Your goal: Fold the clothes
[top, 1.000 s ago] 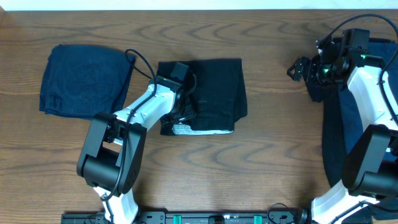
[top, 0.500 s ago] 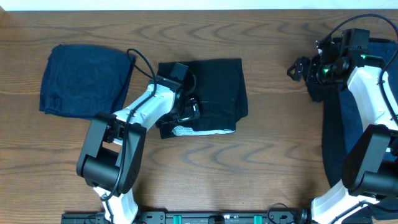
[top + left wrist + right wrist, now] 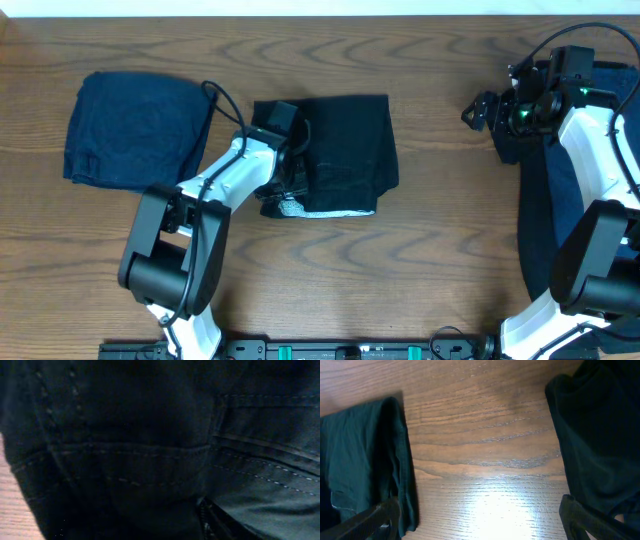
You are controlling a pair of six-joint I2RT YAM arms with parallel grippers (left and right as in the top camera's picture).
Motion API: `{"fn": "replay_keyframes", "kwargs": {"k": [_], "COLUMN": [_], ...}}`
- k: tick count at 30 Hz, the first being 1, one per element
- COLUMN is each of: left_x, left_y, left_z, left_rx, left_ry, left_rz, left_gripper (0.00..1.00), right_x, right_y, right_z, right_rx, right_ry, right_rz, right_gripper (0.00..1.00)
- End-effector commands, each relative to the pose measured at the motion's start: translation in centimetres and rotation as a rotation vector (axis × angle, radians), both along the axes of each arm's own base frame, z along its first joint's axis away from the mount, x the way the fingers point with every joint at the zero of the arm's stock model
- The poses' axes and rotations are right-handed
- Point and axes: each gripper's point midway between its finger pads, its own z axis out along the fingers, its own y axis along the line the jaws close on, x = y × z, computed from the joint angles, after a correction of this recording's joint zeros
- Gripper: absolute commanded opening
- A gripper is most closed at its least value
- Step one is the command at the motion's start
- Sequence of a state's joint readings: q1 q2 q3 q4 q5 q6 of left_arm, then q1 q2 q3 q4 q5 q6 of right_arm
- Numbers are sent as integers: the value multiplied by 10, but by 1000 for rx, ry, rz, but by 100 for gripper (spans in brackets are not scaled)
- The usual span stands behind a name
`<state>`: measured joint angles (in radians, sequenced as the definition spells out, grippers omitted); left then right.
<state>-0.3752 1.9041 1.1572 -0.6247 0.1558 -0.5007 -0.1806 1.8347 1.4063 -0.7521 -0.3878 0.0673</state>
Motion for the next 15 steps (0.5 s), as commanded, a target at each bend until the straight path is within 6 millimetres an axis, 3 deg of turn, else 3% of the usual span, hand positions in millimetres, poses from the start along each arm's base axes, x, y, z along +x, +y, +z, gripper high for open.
{"fn": "replay_keyframes", "kwargs": {"k": [1,3,6,11,15], "left_x": [-34,-34,-30,-14,8], "left_y": [4,4,2,-4,-8], "left_z": [-35,-35,-33,-21,4], "left_rx": [6,6,2,-15,-14], "left_ry": [130,129,119,74,-7], "left_rz": [-13,-13,-18,-24,-69], "left_gripper": [29,15,6,6,6], "right_x": [2,2,2,2,2], "right_y": [-1,-1,-1,-1,-1], "right_z": [3,3,3,3,3], "right_rx": [-1,-1,-1,-1,-1], "right_ry": [-7,-7,-7,-7,-7], "right_rz": [0,0,0,0,0], "right_gripper": [99,99,99,99,99]}}
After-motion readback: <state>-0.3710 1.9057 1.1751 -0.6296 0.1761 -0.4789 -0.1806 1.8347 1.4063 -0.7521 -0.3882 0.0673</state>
